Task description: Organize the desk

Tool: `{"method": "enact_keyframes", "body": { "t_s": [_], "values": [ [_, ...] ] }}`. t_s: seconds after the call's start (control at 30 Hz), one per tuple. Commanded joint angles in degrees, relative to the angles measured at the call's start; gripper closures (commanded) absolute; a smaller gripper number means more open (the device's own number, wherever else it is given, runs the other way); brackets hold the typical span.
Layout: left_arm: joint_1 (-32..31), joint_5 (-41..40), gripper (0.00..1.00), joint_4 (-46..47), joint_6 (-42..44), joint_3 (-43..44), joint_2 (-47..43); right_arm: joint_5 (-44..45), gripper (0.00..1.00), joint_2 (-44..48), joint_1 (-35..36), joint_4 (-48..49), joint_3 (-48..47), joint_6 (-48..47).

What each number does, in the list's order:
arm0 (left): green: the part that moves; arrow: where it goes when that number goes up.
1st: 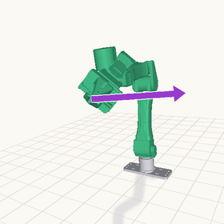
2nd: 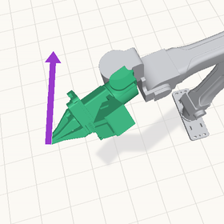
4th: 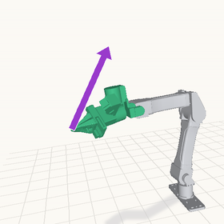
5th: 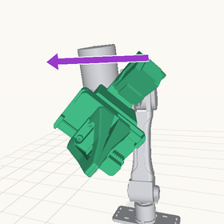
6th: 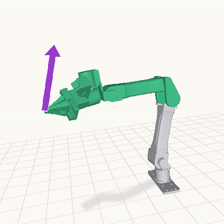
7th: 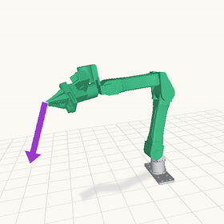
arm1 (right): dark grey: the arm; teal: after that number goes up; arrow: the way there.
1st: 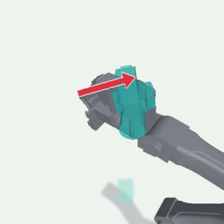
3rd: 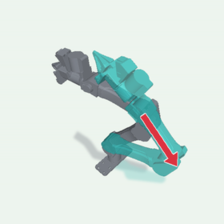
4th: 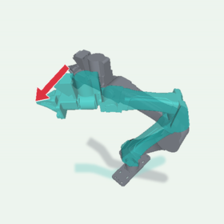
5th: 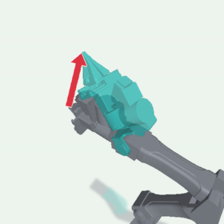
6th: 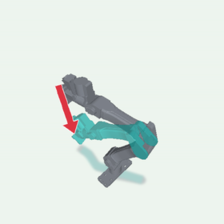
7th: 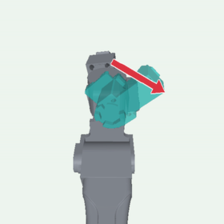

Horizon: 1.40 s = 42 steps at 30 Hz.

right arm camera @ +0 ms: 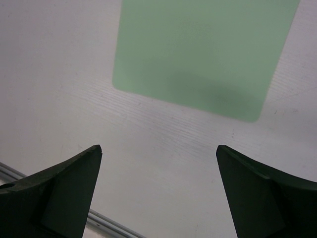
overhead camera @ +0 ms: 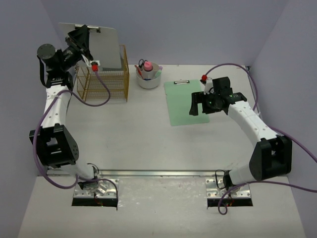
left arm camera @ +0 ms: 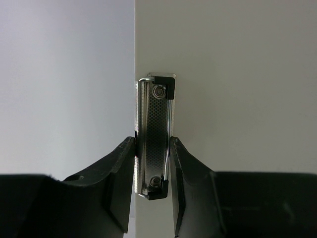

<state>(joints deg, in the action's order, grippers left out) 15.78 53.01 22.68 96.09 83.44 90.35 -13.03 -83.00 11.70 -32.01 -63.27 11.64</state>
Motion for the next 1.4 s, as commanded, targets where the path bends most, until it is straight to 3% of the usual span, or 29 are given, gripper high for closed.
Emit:
{"method": "enact_keyframes", "body": {
  "t_s": [0.0,0.2,0.37,0.47,0.57,0.63,0.7,0.77,0.9,1.07,1.2,1.37],
  "values": [
    [1.0,2.71,1.0,5.62,1.27,2.54,0.61,0.56,0.01,-1.1,-0.37,0.29,-4.3,0.23],
    [1.26,2.03,1.0,5.97,3.6,-1.62,1.56,0.81,0.01,-1.97,-0.45,0.12,-5.1,0.14],
    [1.85,-0.03,0.93,7.0,3.77,-4.2,3.33,1.02,0.01,-2.07,-0.54,0.4,-4.88,-0.41],
    [2.14,-0.36,0.76,8.15,3.75,-6.49,3.61,1.08,0.01,-2.42,-0.63,1.06,-5.02,-1.08],
    [2.18,-0.28,0.49,8.43,3.34,-8.24,2.66,1.35,0.01,-4.11,-0.87,1.64,-7.2,-2.98],
    [2.24,-0.36,0.41,9.04,2.46,-9.19,1.92,1.15,0.01,-5.68,-1.33,2.05,-9.31,-4.35],
    [2.24,-0.89,0.26,9.48,-0.62,-9.58,0.93,0.24,0.01,-8.85,-1.68,1.98,-12.98,-7.33],
    [2.24,-1.34,0.21,8.16,-2.93,-9.33,-0.37,0.1,0.01,-12.8,-1.87,1.93,-17.53,-9.78],
    [2.19,-2.19,0.16,7.81,-11.57,-9.25,-3.16,1.91,0.03,-20.14,-2.04,5.43,-26.74,-10.87],
    [2.15,-4.77,0.14,8.99,-24.32,-8.79,-6.03,3.1,0.15,-30.13,-2.03,12.42,-34.9,-7.63],
    [2.22,-5.58,0.14,3.06,-31.33,-7.35,-8.74,2.85,0.21,-40.24,-1.95,13.85,-43.69,-4.98],
    [2.21,-6.46,0.14,1.28,-30.24,-10.72,-11.24,4.03,0.21,-49.81,-1.8,16.67,-50.06,-4.66]
  ]
}}
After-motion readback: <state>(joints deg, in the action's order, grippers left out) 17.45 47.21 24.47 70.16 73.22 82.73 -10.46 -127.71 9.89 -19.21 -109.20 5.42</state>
